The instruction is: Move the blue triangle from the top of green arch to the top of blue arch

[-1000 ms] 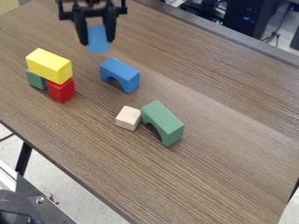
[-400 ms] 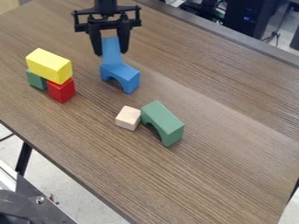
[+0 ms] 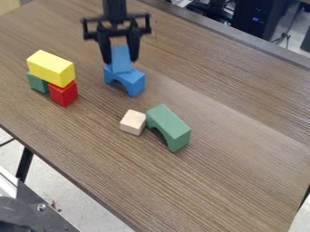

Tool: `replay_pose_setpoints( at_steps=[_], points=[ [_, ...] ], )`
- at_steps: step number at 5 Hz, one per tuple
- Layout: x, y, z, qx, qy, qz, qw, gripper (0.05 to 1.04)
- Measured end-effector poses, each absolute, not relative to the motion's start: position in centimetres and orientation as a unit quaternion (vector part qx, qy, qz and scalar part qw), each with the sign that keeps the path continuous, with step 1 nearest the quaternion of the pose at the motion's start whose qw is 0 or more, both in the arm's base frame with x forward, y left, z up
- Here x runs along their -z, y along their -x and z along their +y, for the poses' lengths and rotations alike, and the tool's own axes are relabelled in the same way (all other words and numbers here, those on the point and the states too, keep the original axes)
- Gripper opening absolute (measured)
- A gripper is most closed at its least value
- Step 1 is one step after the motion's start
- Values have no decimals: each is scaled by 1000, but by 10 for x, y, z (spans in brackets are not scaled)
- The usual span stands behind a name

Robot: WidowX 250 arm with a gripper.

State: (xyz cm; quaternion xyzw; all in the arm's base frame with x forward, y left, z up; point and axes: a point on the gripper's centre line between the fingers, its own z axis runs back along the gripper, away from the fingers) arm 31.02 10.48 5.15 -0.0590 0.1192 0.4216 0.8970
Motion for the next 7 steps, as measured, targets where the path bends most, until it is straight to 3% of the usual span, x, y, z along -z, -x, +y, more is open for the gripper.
replay_pose_setpoints(
  at_steps=[2,3,4,5,6,7],
  points=[
    [-47,-328,101,-408,62,123,903,575],
    [-47,-331,101,-408,63,124,902,631],
    [-47,-327,97,-401,72,123,905,918],
    [-53,-312,90,-377,84,92,918,1000],
    [-72,-308,93,-381,78,57,920,999],
    [-83,-302,97,-376,50,45,924,999]
  ],
)
